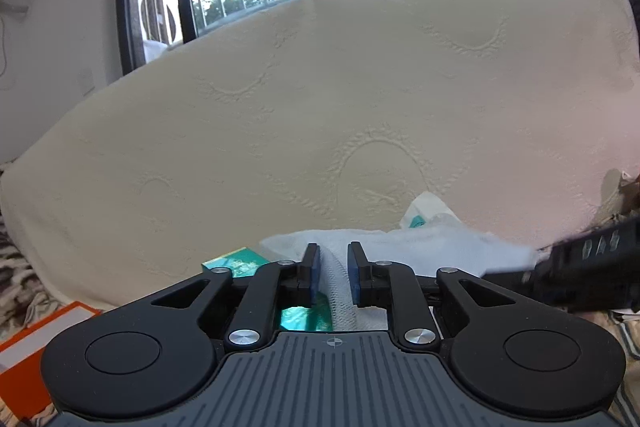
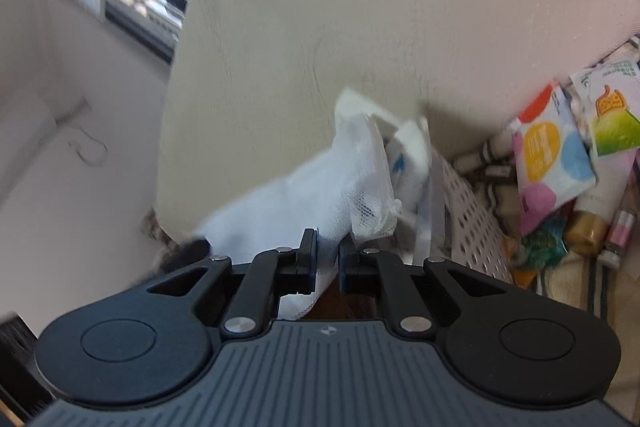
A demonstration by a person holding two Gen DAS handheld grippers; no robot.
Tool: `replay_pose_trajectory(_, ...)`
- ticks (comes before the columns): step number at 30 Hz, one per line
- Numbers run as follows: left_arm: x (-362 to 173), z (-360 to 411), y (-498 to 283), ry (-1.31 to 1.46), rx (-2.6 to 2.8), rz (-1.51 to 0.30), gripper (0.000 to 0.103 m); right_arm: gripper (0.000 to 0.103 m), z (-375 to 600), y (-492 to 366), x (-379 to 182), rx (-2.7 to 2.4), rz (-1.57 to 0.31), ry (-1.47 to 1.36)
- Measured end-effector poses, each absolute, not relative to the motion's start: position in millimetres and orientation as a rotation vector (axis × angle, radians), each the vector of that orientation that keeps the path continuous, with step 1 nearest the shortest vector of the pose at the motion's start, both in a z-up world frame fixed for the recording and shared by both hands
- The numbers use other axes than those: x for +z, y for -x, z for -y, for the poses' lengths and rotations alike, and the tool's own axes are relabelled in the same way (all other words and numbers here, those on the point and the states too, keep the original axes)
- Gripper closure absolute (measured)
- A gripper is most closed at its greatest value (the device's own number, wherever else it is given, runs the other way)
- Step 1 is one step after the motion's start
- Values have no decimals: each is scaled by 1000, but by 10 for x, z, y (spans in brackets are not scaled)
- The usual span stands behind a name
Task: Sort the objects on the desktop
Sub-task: 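Lift the mesh bag with both grippers and carry it toward the basket, then lower the mesh bag into the basket and open both grippers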
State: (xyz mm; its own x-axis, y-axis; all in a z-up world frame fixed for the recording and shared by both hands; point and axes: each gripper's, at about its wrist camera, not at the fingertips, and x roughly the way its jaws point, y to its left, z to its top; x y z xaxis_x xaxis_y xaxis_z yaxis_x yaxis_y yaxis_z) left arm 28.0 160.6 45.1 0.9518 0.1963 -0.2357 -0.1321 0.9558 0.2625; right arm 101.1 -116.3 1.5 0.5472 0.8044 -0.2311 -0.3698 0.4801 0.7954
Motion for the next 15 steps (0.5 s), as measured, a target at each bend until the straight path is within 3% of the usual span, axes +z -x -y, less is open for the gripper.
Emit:
replay_pose_trajectory(2, 417, -1617, -310, -255, 175, -270, 78, 91, 1125, -942, 50, 760, -636, -716)
replay_pose_trajectory(3, 389, -1629, -325, -259, 175, -277, 66, 91, 1125, -937, 61, 752, -643, -716)
replay_pose_trajectory(7, 367, -1617, -303, -249, 187, -274, 44, 80, 1201, -906, 110, 732, -675, -698)
replay_pose_trajectory(9, 385, -1607, -243, -252, 213, -247, 22, 69, 1285, -856, 119, 726, -677, -710)
replay_pose_trajectory(11, 439, -1591, -170, -255, 238, -205, 13, 62, 1374, -791, 129, 726, -673, -726)
replay_pose_trajectory(15, 584, -1545, -96, -267, 238, -165, 11, 59, 1485, -649, 131, 725, -675, -721)
